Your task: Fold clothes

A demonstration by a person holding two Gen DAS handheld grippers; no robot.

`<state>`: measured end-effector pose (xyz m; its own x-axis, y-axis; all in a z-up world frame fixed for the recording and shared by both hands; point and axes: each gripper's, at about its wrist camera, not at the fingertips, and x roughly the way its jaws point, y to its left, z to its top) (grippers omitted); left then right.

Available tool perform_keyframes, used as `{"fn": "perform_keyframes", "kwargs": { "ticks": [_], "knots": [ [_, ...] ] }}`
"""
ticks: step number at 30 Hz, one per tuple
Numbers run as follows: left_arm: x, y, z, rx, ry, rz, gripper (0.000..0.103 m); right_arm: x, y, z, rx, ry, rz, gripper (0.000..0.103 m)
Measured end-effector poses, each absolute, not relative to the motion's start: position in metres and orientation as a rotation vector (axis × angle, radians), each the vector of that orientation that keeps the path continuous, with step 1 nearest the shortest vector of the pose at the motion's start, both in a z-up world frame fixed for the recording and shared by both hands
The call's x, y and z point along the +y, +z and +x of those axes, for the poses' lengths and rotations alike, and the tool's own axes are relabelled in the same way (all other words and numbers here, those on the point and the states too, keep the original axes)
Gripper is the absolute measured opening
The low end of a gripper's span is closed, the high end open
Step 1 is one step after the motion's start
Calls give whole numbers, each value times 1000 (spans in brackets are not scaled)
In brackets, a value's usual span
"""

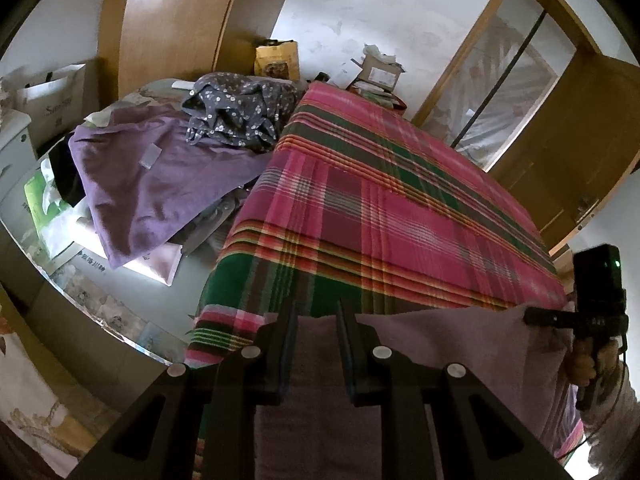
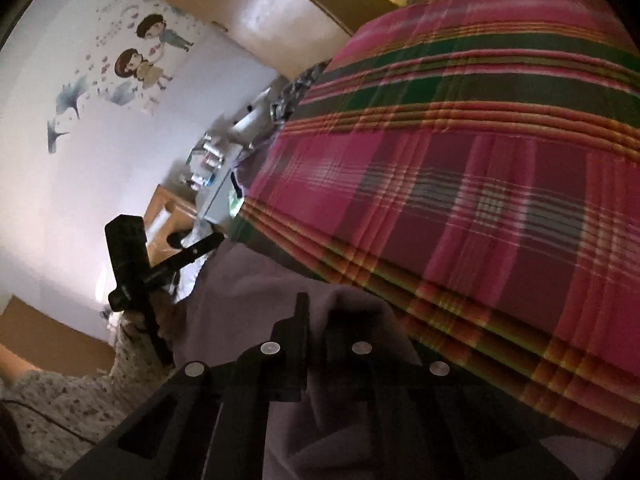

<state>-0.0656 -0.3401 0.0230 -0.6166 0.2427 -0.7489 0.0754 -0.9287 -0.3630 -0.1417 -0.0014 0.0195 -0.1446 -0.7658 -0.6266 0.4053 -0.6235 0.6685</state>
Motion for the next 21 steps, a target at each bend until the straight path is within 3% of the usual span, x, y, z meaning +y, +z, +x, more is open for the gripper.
{"fn": "perform_keyframes", "kwargs": {
  "ticks": [9, 21],
  "knots": [
    [-343, 20, -66, -534, 2721, -1347, 17, 12, 35, -127, -427, -2000, 1262, 4],
    [-342, 20, -67, -533, 2735, -1346, 17, 14, 21, -140, -259, -2233, 1362, 3]
  ]
}}
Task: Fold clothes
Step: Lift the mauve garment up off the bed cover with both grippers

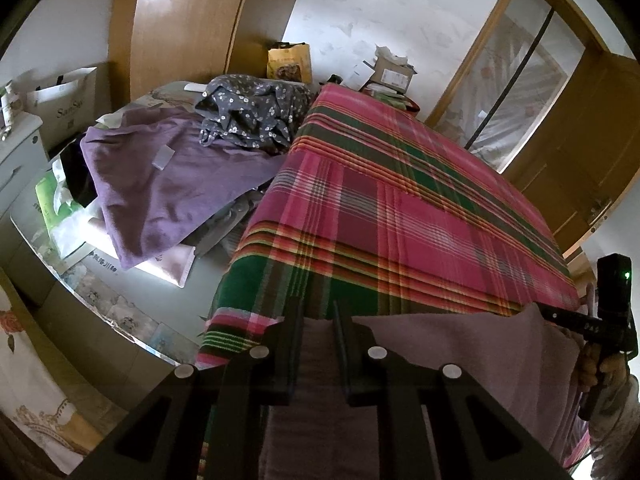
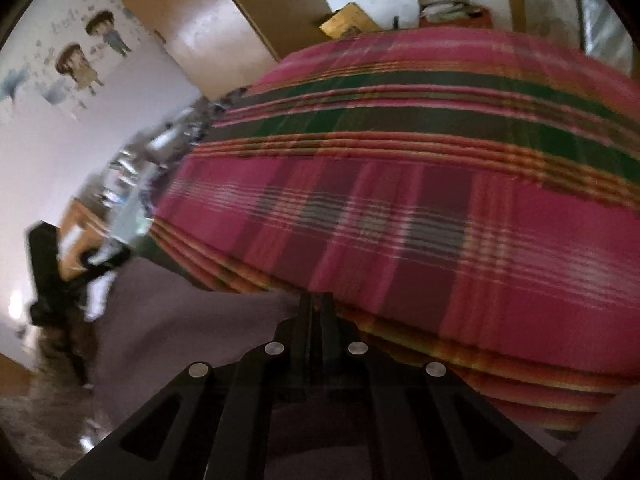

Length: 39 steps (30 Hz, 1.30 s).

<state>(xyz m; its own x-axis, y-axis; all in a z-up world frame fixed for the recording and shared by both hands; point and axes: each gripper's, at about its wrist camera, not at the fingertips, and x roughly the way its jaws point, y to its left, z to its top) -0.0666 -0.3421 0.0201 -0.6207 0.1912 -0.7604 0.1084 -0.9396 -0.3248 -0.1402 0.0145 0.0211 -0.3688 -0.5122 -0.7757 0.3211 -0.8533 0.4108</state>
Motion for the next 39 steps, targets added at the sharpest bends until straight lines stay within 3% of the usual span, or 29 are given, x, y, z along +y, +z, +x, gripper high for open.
{"fn": "perform_keyframes", "kwargs": {
  "ticks": [6, 14, 22, 28, 39],
  "knots": [
    [-339, 26, -60, -506, 2748, -1365, 17, 32, 35, -129, -302, -2312, 1288, 9],
    [-350, 39, -22, -589, 2738, -1329, 18, 44, 70, -73, -203, -2456, 1161, 32],
    [-350, 58, 20, -598, 2738, -1227, 19, 85, 85, 5, -320, -2647, 1063, 34],
    [-330, 75, 49, -562, 2684, -1087, 22, 140, 76, 72, -603, -2827, 1033, 38],
    [-208, 90, 67, -231, 2370, -980, 27, 199, 112, 221, -659, -3219, 900, 39]
  ]
}}
